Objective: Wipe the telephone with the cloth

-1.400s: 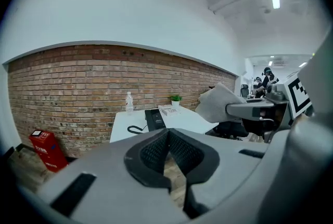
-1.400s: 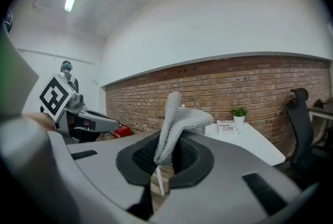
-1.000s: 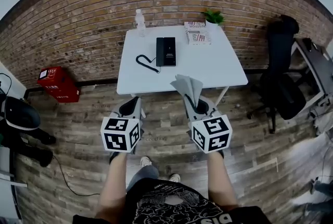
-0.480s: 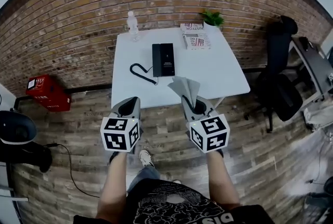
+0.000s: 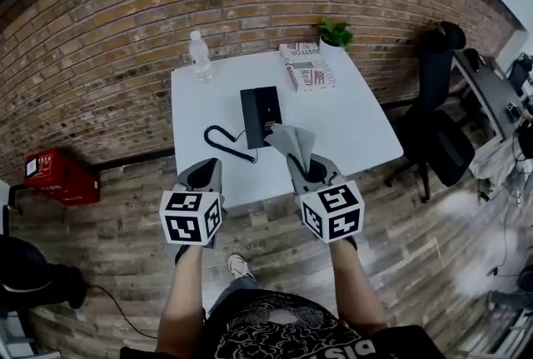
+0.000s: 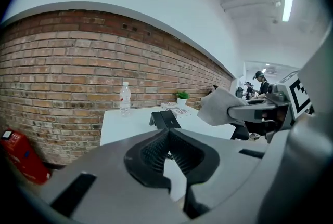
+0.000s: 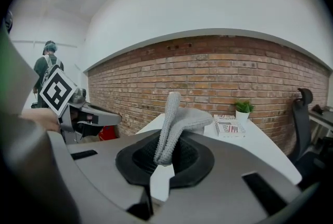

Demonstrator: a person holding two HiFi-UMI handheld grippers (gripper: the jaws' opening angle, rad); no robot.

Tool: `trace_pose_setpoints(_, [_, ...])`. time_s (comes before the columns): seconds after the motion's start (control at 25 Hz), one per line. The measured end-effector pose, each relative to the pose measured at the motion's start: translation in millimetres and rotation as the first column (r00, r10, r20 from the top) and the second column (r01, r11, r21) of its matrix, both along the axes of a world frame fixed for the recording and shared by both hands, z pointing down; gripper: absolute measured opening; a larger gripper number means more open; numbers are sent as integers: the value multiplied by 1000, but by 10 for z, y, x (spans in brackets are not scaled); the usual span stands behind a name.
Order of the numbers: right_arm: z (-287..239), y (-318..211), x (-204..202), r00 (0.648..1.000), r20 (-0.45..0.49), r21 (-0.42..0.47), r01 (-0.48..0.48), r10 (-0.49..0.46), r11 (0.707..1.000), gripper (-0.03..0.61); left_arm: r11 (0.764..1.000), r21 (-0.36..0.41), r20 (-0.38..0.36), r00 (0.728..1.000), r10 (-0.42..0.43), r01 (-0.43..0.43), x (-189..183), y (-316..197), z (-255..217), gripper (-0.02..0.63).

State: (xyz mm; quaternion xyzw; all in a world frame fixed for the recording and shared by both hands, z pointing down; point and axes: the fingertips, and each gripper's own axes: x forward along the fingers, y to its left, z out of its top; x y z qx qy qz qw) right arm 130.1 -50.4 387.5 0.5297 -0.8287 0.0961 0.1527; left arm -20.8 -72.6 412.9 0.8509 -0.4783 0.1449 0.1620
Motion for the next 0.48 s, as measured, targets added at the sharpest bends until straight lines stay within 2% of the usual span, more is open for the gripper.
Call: trace_pose_setpoints(0.48, [50,-680,-376,997,-34,-11,-71,70,997,12,998,-25,-18,998,59,-59,-430,-635,166,6])
